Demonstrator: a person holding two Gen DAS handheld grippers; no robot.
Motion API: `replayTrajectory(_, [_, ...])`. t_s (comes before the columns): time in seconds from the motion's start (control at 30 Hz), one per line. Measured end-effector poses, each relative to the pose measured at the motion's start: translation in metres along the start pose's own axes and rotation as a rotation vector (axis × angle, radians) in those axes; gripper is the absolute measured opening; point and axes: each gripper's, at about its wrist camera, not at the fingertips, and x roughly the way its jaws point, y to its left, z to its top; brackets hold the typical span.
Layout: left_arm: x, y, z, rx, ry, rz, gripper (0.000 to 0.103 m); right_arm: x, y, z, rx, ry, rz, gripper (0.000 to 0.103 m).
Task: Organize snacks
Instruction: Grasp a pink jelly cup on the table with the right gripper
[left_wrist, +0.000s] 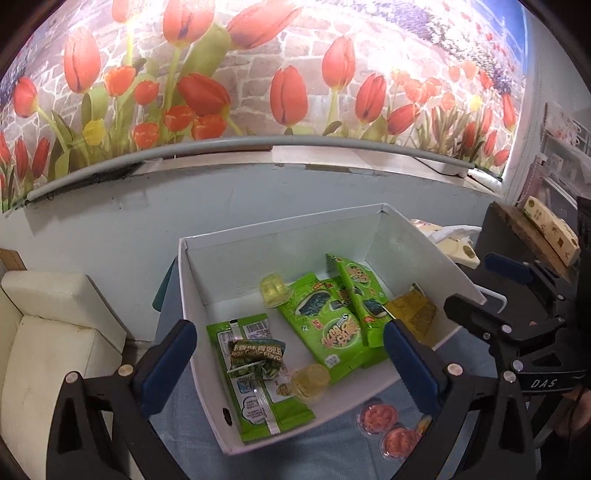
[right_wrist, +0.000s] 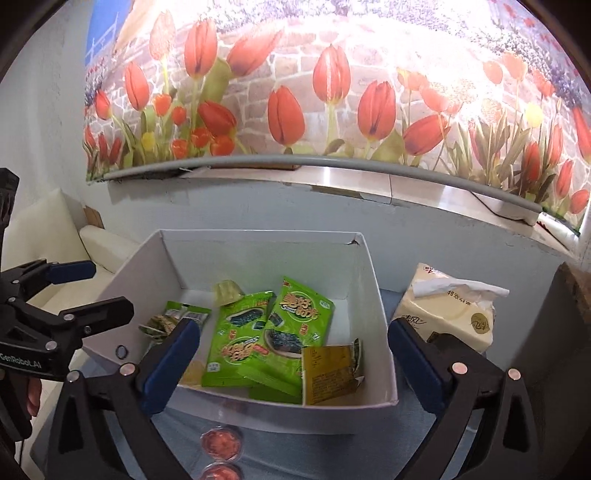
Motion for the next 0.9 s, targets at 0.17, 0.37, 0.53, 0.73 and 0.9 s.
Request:
replayTrajectory(0.17, [-0.026,-0.014,-0.023,0.026,-0.025,-0.013,0.103,-0.014,0.005,-0.024,0.001,0.024,0.022,0.103])
replayTrajectory(0.37, [-0.051,-0.027,-0.061,0.045,-0.03,-0.02,0.103,-0.021,0.021,-0.075,-0.053,0.08,0.045,0.103])
replayTrajectory(0.53, [-0.072,-0.031,-0.098,0.036,-0.03,-0.013,0.103,-0.005,0.029,-0.104,-0.042,0.152,0.081,0.103])
replayTrajectory(0.73, [-0.094,-0.029,-0.152,-0.012,-0.001,-0.027,0.103,0.023,0.035,-0.111,-0.03,0.207,0.127,0.103])
replayTrajectory(0.9, [-0.107,-0.028,-0.179,-0.035,0.005,-0.068,0.103,0.045,0.038,-0.111,-0.03,0.246,0.085,0.072])
